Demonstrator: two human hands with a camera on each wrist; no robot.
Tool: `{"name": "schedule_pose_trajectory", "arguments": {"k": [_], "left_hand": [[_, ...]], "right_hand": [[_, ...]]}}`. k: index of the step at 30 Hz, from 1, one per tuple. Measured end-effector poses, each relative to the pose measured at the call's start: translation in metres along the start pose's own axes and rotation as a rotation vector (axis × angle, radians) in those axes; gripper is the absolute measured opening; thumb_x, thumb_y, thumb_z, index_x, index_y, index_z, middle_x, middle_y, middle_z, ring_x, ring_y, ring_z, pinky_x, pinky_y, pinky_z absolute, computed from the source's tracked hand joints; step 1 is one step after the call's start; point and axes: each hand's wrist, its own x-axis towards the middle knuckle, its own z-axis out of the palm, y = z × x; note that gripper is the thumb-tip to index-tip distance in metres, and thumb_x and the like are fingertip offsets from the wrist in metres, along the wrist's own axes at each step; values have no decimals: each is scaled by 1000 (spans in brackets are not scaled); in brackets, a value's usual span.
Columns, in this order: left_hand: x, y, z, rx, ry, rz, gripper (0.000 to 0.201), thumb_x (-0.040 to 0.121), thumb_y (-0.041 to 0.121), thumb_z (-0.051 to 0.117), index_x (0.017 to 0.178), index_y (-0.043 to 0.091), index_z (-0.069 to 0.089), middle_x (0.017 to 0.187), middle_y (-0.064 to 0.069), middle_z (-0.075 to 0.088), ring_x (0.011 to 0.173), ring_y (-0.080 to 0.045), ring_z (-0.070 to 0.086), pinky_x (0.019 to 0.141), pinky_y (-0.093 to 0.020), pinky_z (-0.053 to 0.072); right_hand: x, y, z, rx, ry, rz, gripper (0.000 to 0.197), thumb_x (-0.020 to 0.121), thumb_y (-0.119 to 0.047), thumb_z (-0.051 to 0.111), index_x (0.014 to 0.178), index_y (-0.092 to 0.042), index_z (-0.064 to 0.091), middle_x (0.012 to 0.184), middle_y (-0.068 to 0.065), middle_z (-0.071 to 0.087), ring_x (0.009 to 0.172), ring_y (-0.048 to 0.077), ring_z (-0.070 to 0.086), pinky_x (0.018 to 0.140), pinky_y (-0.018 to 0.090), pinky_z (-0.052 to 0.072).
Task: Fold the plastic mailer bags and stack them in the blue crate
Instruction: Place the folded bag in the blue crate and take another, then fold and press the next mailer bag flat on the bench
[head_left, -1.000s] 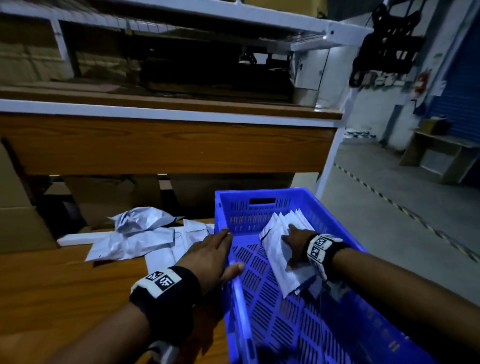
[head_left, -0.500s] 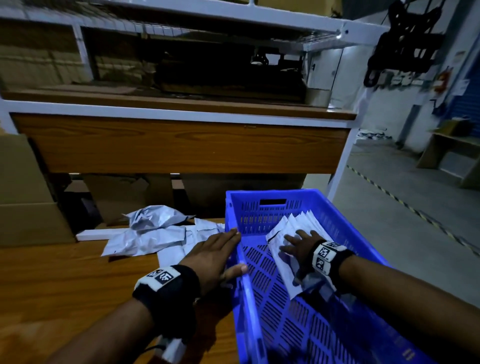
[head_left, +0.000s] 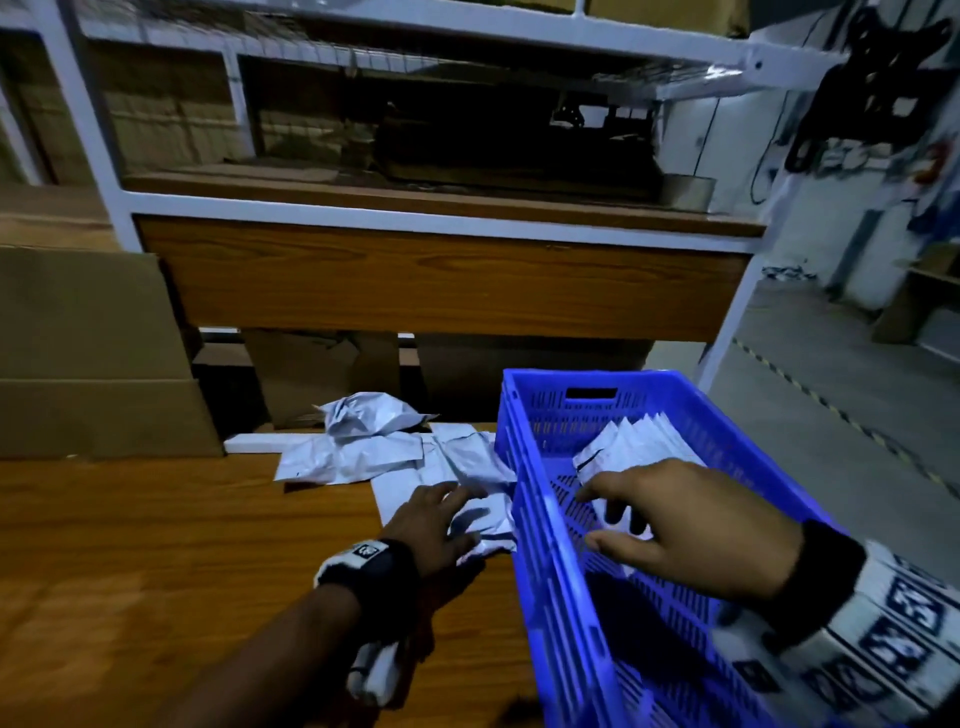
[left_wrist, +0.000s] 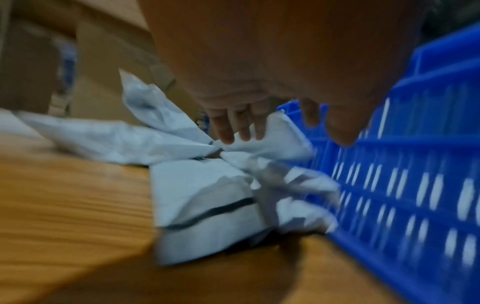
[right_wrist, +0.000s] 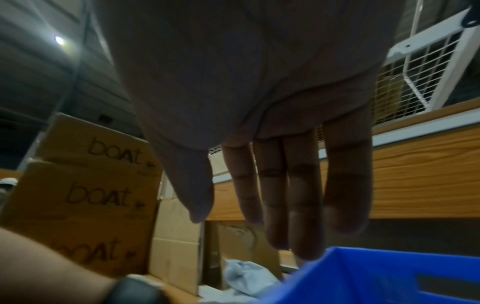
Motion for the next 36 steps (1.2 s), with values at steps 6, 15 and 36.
{"name": "schedule_pose_trajectory", "arguments": {"k": [6,15,36], "left_hand": [[22,-2,-6,-160,-42,-108,79,72,66,45,146,41,26,136,-5,54,126,-31,46,100,-43,42],[16,-16,-19,-163,-108,-140,65,90,52,53,148,32,31,142,-15,47,131,-34,41,103,-41,39],[-342,-125,-76,-972,-218,-82,27,92,23,58,114,9,61,119,-12,55,105,-12,55,75,-9,46]], "right_hand": [[-20,-61,-1,85,62,58,49,87,-68,46,129,-43,45,112,-20,62,95,2,59,80,28,48],[-48,-158,21,190,137,199,53,83,-67,44,125,-37,51,120,-16,63,96,4,61,82,30,50],[-35,-333,192,133,82,84,83,65,-4,39,143,-34,43,142,-3,53,122,20,58,89,33,52]]}}
